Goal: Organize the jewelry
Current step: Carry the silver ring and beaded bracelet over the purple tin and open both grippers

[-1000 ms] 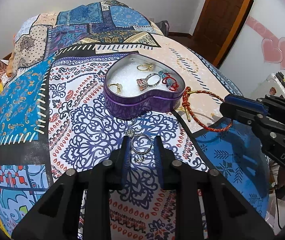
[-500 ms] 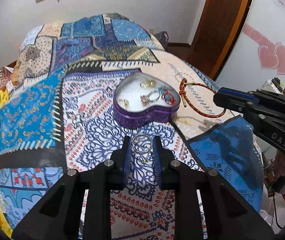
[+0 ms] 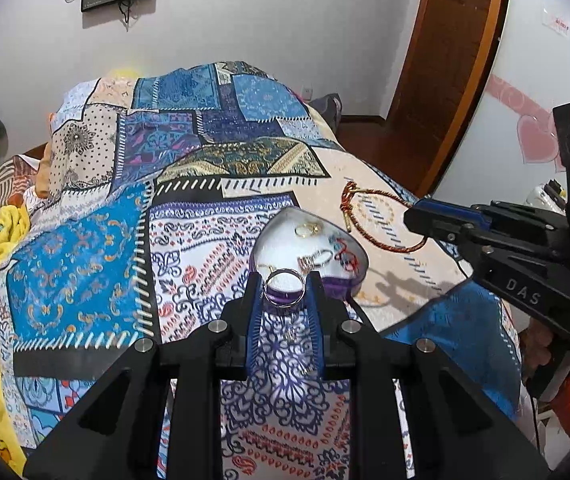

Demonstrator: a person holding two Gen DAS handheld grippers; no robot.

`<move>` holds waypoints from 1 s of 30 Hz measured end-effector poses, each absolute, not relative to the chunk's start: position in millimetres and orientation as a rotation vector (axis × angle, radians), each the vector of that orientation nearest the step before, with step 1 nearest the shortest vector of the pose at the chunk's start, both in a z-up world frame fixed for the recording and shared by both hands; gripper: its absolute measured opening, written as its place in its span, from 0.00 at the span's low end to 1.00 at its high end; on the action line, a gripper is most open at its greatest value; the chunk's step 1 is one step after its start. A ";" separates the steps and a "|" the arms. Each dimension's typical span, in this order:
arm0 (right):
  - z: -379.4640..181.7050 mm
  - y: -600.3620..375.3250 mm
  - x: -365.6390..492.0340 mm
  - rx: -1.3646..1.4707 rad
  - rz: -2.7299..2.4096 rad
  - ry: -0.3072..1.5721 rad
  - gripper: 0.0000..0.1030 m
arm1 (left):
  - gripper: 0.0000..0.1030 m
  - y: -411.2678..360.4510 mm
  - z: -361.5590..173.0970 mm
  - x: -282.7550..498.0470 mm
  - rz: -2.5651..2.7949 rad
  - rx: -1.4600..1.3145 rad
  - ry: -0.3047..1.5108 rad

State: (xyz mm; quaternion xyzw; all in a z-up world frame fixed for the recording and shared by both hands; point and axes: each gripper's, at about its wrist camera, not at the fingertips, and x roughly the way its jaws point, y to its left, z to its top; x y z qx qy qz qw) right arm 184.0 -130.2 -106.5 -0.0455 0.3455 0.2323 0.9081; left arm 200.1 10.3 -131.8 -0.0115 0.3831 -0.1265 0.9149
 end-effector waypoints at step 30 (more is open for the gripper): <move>-142.0 -102.7 229.9 -0.122 0.569 0.875 0.12 | 0.20 2.7 -165.1 249.7 -0.312 -0.027 0.869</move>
